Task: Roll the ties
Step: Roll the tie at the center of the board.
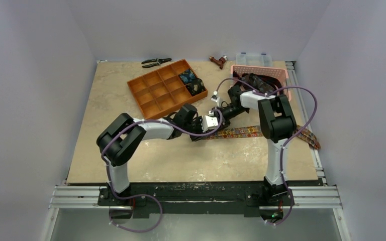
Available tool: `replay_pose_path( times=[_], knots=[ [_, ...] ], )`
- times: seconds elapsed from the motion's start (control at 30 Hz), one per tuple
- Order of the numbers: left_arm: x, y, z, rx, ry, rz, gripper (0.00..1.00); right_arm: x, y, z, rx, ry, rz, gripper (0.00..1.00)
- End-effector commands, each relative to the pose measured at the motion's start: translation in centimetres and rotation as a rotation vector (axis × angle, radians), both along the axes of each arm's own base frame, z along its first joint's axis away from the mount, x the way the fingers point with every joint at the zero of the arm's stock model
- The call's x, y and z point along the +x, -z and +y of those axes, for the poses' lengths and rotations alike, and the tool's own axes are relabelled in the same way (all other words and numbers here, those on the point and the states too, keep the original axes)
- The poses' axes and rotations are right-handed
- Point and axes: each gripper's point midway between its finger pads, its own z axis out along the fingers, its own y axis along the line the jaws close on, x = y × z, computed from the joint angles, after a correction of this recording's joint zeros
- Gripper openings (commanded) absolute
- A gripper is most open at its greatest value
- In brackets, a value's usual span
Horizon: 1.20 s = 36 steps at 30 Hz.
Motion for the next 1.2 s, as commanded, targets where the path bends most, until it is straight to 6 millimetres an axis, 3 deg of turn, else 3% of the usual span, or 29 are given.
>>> replay_pose_path(
  times=[0.0,0.27,0.6,0.7,0.83,0.87,0.97,1.1,1.17],
  knots=[
    [-2.7,4.9,4.0,0.208,-0.017,0.112,0.31,1.3,-2.3,-1.8,0.004,0.005,-0.042,0.29],
    [-2.4,4.8,3.9,0.224,-0.024,0.119,0.31,0.5,-4.4,0.0,0.064,0.031,-0.001,0.40],
    [-2.4,4.7,3.7,0.240,-0.026,0.123,0.30,-0.1,-2.5,1.4,0.014,0.040,0.064,0.40],
    [-2.4,4.7,3.6,0.242,-0.024,0.125,0.30,-0.1,-1.9,1.4,-0.004,0.045,0.071,0.29],
    [-2.5,4.7,3.7,0.234,-0.028,0.131,0.32,-0.3,-0.8,0.3,-0.061,0.022,0.039,0.05],
    [-2.5,4.6,3.6,0.223,-0.030,0.136,0.35,-0.3,-0.3,-0.3,-0.083,0.018,0.031,0.00],
    [-2.5,3.7,3.4,0.118,-0.027,0.173,0.50,-0.1,1.3,-1.9,-0.130,0.010,0.010,0.00],
    [-1.9,0.1,1.9,-0.130,0.018,0.167,0.69,0.3,3.1,-3.2,-0.168,0.012,0.008,0.00],
    [-1.7,-0.7,1.5,-0.180,0.031,0.141,0.74,0.5,3.6,-3.5,-0.181,0.010,-0.007,0.00]
  ],
)
